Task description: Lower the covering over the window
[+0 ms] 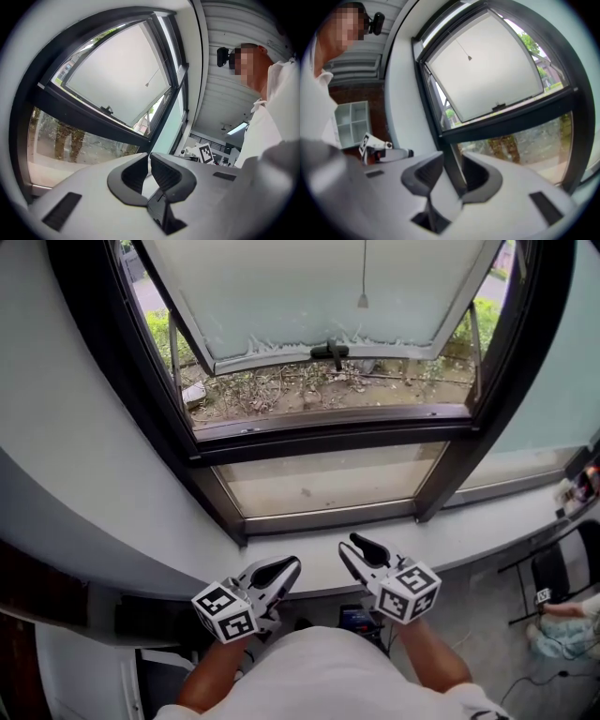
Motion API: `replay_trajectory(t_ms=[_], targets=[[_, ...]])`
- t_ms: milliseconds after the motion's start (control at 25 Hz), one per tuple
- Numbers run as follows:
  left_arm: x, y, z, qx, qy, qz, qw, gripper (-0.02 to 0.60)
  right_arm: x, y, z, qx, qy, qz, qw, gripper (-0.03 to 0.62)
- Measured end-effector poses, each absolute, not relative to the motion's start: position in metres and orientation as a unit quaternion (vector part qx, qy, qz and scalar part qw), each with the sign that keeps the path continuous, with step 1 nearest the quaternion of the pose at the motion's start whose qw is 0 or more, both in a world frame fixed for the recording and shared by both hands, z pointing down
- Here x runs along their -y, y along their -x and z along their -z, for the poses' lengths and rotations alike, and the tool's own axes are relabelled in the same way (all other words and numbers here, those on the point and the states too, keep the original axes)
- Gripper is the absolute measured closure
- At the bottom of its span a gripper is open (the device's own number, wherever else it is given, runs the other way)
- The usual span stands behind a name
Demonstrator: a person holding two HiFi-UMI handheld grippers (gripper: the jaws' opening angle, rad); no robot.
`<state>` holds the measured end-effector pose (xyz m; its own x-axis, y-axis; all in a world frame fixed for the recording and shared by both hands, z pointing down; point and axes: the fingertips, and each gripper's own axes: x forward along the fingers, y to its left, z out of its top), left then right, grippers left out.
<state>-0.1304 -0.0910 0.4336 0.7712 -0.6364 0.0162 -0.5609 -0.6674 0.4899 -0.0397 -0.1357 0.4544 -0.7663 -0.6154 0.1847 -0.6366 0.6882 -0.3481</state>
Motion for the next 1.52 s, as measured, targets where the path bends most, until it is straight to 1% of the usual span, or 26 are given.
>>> replay_trajectory(t_ms=[320,720,1200,1320,1520], targets=[[0.104,0.127,-0.431,0.327,-0.913,0.089,0.226,0.551,0.147,0.035,-0.452,0.919,-0.343,-0.193,0.038,0.457],[0.126,0.103,-0.420,0.341,-0.906,0.098,0.229,0.551,0.169,0.011,-0.442,0.924,-0.334,-0.182,0.048,0.457],[0.147,0.085,-0.421,0.348,-0.903,0.092,0.233,0.551,0.189,-0.003,-0.444,0.925,-0.329,-0.183,0.051,0.457],[0.156,0.080,-0.414,0.345,-0.909,0.084,0.219,0.551,0.196,-0.004,-0.436,0.929,-0.325,-0.168,0.054,0.457],[0.181,0.081,-0.385,0.345,-0.919,0.079,0.175,0.551,0.218,-0.003,-0.405,0.937,-0.325,-0.118,0.056,0.457]])
